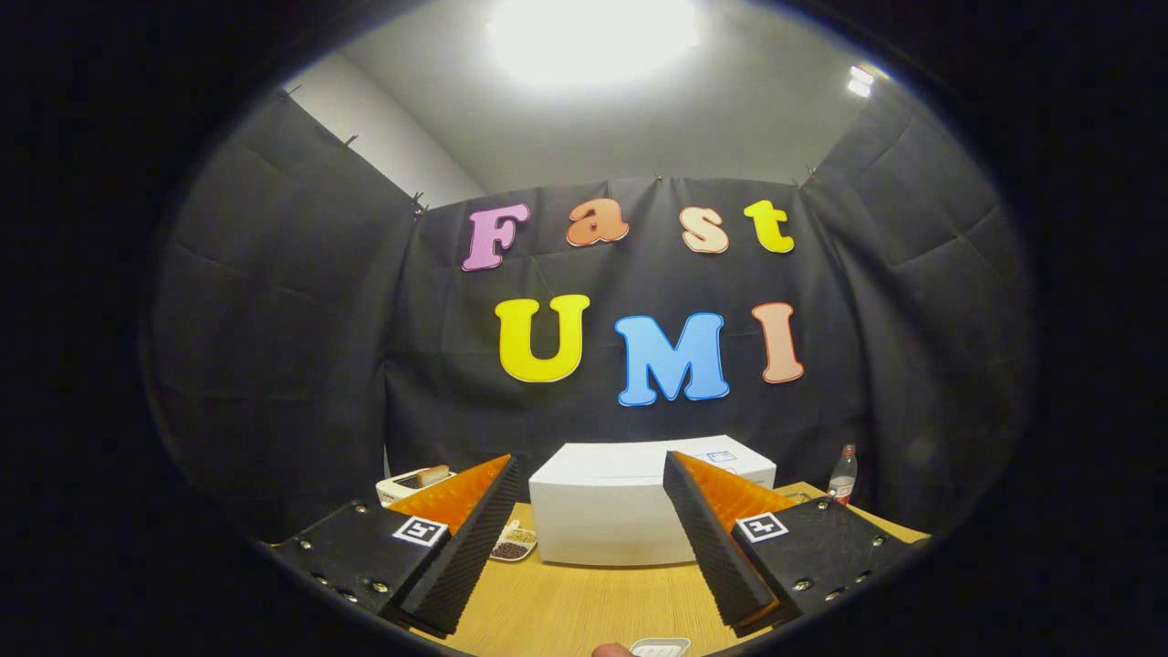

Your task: Open the microwave, put the food inside, and close the microwave door.

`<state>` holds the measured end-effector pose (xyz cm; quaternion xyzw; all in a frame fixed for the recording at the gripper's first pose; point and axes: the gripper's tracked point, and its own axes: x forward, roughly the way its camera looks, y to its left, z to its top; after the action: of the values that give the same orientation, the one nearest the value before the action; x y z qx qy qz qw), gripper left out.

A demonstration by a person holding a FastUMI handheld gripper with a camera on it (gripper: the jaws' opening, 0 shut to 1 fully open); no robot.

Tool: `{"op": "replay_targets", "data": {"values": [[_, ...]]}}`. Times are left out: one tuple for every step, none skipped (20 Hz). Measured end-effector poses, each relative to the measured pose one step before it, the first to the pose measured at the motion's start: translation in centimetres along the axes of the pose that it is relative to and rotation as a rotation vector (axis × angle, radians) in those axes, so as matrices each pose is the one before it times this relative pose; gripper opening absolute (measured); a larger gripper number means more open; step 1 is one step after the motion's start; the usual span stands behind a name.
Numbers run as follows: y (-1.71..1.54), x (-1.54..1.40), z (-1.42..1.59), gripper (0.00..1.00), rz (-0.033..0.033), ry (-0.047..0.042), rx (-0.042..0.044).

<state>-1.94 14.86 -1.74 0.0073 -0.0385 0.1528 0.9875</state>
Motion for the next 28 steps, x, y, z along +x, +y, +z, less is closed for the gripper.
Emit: {"op": "replay_targets", "data": {"values": [[0.039,-0.006,0.175,0.99,0.00012,-0.00319,-0.00196],[0.01,-0.06,0.021,0.99,0.00017,-0.00262,-0.00161],[0.077,-0.006,0.076,0.99,0.00157,-0.0015,-0.00127],[0.109,-0.004,-0.048,0.99,0.0022,-0.00088,-0.00087],[0.041,0.045,-0.031,0.99,0.00087,-0.00103,-0.00074],[-0.016,-0.018,-0.046,0.99,-0.0013,-0.00047,-0.00018],[-0.063,-0.034,-0.022,0.99,0.00019,0.00093,0.00124],[-0.02,-0.087,-0.08,0.99,-0.00026,0.00144,0.00243],[-0.014,-0.023,-0.02,0.99,-0.00115,0.00144,0.00135],[-0.025,0.141,-0.14,0.99,-0.00073,0.00189,0.00121],[-0.067,0.081,-0.099,0.99,-0.00071,0.00196,0.00093],[-0.004,-0.071,-0.003,0.99,-0.00059,-0.00007,0.00051],[0.02,-0.009,0.018,0.99,-0.00011,-0.00067,0.00038],[0.014,0.05,-0.069,0.99,-0.00043,-0.00087,0.00021],[-0.03,0.048,0.073,0.99,-0.00031,-0.00215,0.00021],[-0.087,-0.08,-0.052,0.99,-0.00074,0.0002,-0.0003],[0.035,0.004,0.012,0.99,-0.00012,-0.00137,0.00081],[-0.064,0.069,0.038,0.99,-0.00136,-0.00089,0.0017],[-0.071,-0.01,0.062,0.99,-0.00008,-0.00098,0.00172],[0.072,-0.025,0.021,0.99,-0.00002,-0.00208,-0.00034],[-0.06,0.053,0.055,0.99,-0.00009,0.00087,-0.00268],[0.077,-0.024,-0.023,0.99,0.00107,-0.00002,-0.00229],[0.09,0.021,0.028,0.99,0.00069,-0.00009,-0.00046],[0.051,0.098,0.067,0.99,-0.00067,-0.00332,0.00124],[0.137,0.073,0.087,0.99,0.00125,-0.00142,0.00168],[0.273,-0.047,0.05,0.99,0.00575,-0.00057,-0.00128],[0.163,0.084,0.075,0.99,0.00009,-0.00218,-0.00396],[-0.037,-0.019,0.221,0.99,0.00025,-0.00488,-0.00134]]}}
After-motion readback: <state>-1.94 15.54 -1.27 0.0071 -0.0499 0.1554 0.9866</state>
